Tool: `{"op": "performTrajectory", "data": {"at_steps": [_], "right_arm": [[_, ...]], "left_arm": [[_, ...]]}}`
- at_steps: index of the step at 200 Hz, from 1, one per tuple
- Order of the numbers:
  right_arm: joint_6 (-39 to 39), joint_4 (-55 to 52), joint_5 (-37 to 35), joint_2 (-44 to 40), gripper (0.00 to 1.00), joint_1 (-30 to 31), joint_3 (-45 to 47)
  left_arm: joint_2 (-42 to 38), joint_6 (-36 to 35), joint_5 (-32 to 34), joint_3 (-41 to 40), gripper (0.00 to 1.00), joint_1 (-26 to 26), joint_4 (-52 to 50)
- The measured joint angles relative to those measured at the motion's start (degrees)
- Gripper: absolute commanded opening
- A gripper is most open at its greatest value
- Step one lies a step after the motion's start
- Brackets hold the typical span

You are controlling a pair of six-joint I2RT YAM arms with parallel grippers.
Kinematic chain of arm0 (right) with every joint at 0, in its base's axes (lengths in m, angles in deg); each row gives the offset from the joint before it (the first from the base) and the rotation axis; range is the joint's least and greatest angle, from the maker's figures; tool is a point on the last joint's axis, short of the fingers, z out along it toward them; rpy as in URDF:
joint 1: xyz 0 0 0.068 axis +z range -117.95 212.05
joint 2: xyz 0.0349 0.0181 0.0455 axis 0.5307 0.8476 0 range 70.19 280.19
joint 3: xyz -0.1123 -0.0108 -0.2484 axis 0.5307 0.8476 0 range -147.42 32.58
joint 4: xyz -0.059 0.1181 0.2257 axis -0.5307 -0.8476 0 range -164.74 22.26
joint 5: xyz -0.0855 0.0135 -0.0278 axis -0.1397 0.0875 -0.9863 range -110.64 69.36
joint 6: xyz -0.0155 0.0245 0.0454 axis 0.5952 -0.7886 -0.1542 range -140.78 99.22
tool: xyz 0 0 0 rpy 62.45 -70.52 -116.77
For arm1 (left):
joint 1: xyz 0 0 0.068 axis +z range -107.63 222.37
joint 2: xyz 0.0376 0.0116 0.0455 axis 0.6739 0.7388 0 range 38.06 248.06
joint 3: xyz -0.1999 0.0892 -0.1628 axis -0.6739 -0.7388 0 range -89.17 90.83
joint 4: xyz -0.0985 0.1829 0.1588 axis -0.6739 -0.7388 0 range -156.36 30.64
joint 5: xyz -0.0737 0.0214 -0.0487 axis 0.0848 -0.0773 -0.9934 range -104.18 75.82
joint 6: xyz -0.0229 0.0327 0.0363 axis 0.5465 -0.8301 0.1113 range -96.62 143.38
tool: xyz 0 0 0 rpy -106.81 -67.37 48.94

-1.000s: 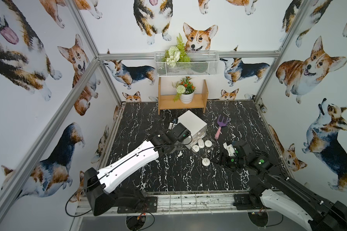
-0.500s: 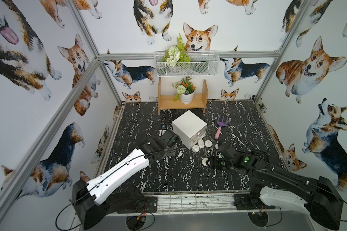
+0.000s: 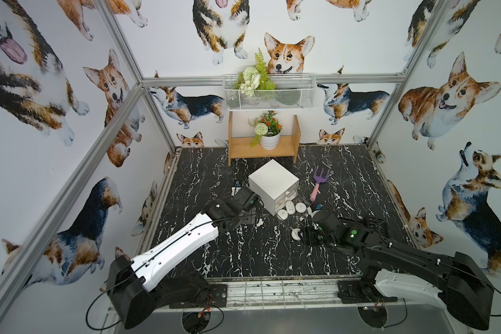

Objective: Put the bluetooth earphones in the drawer according to color
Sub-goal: Pick up the Bluetooth earphone from the center of the board.

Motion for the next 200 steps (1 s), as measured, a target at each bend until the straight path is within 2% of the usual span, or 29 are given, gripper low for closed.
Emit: {"op": "performTrajectory", "data": {"at_steps": [77,200], "right_arm": [[2.2,4.1,-1.2,2.5,0.78,0.7,1.6],[2.4,8.7,-4.0,10.4,0.82,3.3,2.4]], "left_arm": [[2.4,-1.4,-0.8,0.0,0.82,1.1,1.7],[0.6,-3.1,-3.2,-4.3,0.82,3.6,4.3]]}}
